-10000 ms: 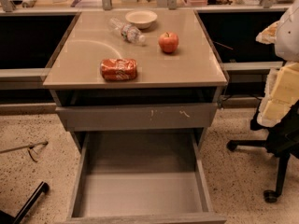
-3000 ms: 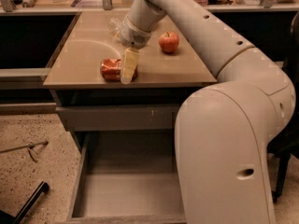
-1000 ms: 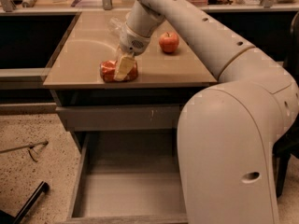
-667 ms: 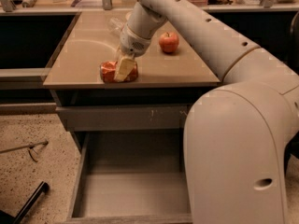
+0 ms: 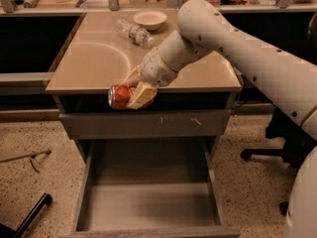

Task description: Place coke can into middle drawer

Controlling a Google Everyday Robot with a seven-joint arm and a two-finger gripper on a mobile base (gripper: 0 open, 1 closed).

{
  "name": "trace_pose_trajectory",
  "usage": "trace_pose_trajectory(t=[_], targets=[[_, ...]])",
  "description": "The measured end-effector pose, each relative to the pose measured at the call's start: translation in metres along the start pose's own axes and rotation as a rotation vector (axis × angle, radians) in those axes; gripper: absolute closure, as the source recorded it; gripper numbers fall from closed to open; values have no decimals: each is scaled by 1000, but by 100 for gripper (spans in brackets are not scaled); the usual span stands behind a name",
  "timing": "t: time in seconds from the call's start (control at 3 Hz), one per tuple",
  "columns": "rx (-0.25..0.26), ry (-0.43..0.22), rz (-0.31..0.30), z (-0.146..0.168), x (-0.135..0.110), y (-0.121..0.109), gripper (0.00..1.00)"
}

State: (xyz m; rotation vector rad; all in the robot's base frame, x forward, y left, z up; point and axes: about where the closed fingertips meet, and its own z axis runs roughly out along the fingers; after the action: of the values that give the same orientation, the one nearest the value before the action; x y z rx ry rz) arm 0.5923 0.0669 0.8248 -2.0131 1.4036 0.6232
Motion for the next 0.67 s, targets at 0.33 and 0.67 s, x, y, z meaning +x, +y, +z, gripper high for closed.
trace_pose_trajectory(t=[0.33,0.67], targets=[[0,0,0,0,0,0,100],[-5,-4,30,3,2,16,100]])
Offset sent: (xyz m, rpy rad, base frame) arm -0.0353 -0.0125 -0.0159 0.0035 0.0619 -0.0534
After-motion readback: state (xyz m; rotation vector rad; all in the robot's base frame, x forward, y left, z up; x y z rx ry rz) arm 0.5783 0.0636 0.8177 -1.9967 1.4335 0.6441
